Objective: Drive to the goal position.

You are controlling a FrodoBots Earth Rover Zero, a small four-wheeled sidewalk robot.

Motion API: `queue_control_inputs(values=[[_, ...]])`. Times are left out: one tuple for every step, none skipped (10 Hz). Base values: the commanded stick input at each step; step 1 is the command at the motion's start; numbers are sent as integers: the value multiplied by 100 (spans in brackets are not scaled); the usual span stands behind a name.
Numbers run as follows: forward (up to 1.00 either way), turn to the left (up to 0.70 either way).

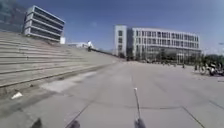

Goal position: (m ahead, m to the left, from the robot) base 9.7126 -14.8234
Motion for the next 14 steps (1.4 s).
queue_control_inputs(values=[[70, -32], [70, -32], [70, -14], [70, 0], [70, 0], [70, 0], [70, -21], [70, -34], [70, -34], [70, -34], [70, -34], [70, -34], [70, -34], [70, -34]])
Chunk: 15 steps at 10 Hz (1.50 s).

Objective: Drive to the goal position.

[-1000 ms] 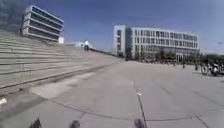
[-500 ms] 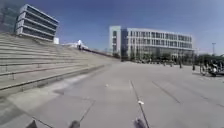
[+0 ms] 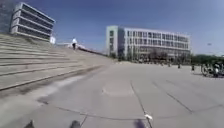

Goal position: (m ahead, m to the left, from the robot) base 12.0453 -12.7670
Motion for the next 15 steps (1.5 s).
queue_control_inputs(values=[[70, -34], [70, -34], [70, -34], [70, -34], [70, -34], [70, -34], [70, -10], [70, 0], [70, 0], [70, 0], [70, 0], [70, 0], [70, 0], [70, 0], [70, 0]])
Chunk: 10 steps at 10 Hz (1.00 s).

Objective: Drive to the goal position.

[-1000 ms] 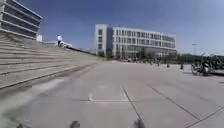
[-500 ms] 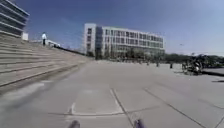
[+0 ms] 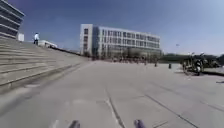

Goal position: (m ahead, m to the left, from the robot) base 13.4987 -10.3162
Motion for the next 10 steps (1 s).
queue_control_inputs(values=[[70, 0], [70, 0], [70, 0], [70, 0], [70, 0], [70, 0], [70, 0], [70, 0], [70, 0], [70, 0]])
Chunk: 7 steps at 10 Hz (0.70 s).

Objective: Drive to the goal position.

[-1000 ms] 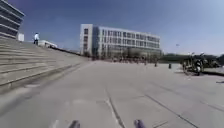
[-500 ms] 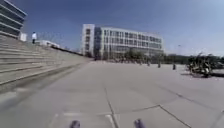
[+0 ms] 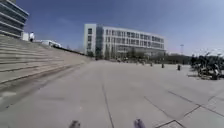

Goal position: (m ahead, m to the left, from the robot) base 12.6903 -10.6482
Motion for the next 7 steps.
queue_control_inputs(values=[[70, -1], [70, -3], [70, -35], [70, -35], [70, -35], [70, -35], [70, -35]])
